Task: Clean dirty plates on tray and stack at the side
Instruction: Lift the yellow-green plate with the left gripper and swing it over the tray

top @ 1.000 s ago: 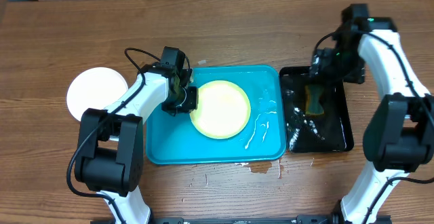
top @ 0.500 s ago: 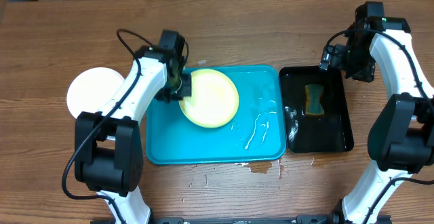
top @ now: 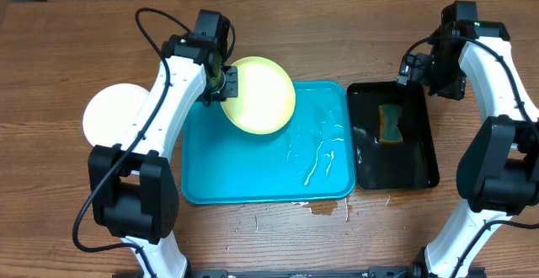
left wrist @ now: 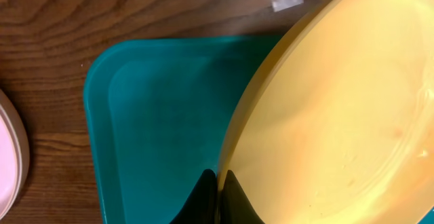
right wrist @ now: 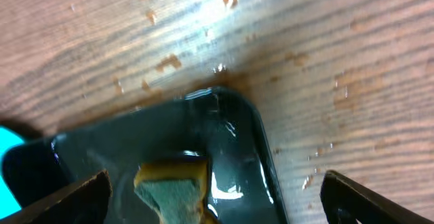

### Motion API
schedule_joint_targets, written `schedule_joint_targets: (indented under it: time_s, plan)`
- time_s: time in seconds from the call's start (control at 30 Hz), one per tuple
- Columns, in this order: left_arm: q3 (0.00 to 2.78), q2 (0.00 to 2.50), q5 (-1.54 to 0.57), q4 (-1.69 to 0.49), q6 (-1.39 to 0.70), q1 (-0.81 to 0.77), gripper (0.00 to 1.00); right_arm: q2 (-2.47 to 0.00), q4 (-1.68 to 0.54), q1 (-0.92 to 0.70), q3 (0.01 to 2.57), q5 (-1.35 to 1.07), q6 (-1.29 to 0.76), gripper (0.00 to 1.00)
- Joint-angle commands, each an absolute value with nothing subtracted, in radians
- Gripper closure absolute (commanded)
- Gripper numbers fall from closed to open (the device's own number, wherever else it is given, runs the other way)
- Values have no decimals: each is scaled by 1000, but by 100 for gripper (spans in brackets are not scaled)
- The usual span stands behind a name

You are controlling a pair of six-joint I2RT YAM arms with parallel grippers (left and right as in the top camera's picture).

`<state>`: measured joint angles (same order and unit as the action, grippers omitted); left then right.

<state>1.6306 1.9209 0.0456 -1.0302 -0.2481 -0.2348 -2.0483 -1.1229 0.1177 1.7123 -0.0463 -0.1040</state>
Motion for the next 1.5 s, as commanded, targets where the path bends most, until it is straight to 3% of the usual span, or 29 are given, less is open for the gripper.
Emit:
schedule_joint_targets:
  time_s: [0.0,0.17,0.47,0.73,1.17,1.47]
  plan:
    - [1698,1912,37,-1048,-247,-257,96,-2025,-1100,115,1729,-41,-104,0]
    - [1797,1912,57,-1078,-247,-313,96,-2025,-1072,169,1729,-113,-105,0]
    - [1866,1912,142,-990,-270,-507,96,-2025,-1048,427,1729,-150,-186,0]
    - [1866,1913,385,-857,-239,-720,96,-2025,-1048,603,1729,-150,-186,0]
    - [1865,1930,900,-615,159,-1050,96,-2025,-1048,657,1729,-151,-186,0]
    - [1864,1942,1032,-356,474,-1166,96,-2025,-1048,657,1729,-150,-186,0]
